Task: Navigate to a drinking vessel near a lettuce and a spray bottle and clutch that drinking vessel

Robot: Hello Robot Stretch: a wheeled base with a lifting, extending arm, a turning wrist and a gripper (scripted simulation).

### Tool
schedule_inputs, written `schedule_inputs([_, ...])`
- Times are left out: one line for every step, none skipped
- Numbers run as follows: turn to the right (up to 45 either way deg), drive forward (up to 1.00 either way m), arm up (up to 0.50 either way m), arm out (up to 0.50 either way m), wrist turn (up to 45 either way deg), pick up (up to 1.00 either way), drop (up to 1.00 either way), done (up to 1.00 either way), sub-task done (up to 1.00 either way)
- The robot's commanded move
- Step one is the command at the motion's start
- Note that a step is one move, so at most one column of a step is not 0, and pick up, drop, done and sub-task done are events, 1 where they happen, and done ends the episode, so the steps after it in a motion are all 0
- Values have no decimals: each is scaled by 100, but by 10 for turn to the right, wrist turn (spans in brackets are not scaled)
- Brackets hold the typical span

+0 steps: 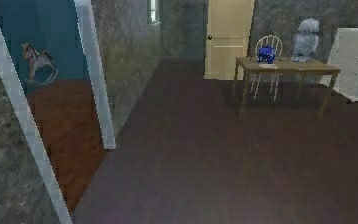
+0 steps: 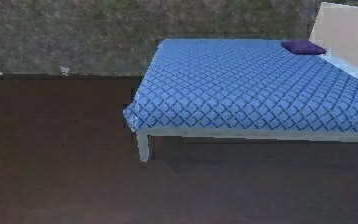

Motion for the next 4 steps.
schedule_inputs([0,100,0,0,0,0,0,0,0])
schedule_inputs([0,100,0,0,0,0,0,0,0])
schedule_inputs([0,100,0,0,0,0,0,0,0])
schedule_inputs([0,100,0,0,0,0,0,0,0])
